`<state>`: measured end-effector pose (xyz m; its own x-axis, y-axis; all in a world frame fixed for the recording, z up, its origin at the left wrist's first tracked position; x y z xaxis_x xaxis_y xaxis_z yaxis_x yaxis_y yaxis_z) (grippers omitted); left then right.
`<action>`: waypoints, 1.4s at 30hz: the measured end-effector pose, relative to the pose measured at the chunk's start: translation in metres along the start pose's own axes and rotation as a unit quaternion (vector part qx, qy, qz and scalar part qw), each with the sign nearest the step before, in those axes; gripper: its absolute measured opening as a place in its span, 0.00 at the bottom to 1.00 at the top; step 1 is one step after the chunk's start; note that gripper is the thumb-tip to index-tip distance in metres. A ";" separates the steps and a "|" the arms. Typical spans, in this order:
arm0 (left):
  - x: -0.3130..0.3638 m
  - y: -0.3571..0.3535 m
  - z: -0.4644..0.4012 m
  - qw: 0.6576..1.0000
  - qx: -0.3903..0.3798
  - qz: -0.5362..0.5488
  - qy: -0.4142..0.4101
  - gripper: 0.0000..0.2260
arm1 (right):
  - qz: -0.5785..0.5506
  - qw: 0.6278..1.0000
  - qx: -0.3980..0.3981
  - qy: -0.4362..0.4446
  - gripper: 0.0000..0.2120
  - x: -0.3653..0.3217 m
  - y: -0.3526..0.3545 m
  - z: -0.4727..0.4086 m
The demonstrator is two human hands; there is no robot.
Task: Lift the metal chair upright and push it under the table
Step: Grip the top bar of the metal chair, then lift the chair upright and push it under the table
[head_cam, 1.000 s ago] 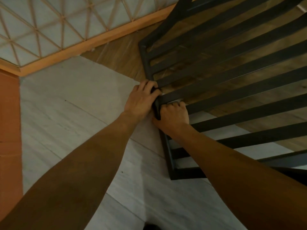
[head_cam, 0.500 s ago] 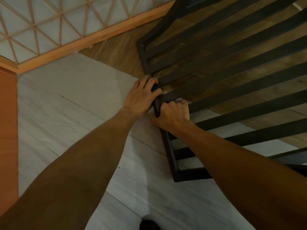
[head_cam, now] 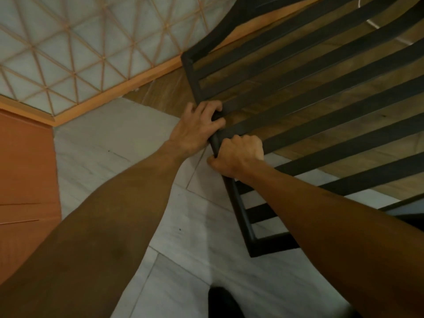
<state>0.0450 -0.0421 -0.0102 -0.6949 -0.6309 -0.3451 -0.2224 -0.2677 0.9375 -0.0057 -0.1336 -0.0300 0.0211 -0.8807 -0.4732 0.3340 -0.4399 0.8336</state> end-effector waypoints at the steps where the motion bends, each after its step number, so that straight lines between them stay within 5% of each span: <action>1: -0.001 0.008 -0.001 1.000 -0.002 -0.002 -0.005 0.15 | -0.001 1.000 0.004 0.000 0.22 -0.002 0.008 0.003; 22: -0.035 0.179 -0.045 0.996 -0.071 -0.041 -0.023 0.13 | -0.069 0.994 -0.015 -0.082 0.17 -0.031 0.169 0.059; 34: -0.040 0.284 -0.081 0.998 -0.044 -0.050 -0.017 0.09 | -0.112 0.986 -0.008 -0.126 0.15 -0.031 0.272 0.098; 42: -0.043 0.377 -0.129 0.995 -0.037 -0.042 -0.085 0.19 | -0.155 0.977 0.030 -0.145 0.15 -0.017 0.368 0.127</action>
<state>0.0793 -0.2104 0.3521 -0.7827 -0.4744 -0.4030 -0.2371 -0.3714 0.8977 -0.0025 -0.3031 0.3211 -0.3427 -0.7126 -0.6121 0.2260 -0.6950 0.6826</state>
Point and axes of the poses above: each hand's wrist, its own z-axis away from the middle knuckle, its own y-axis out of the back of the hand, x = y × z, the point moved 5 cm from there along -z, towards the middle knuckle, and after that the axes turned 15 degrees about -z, right-handed, at the moved point
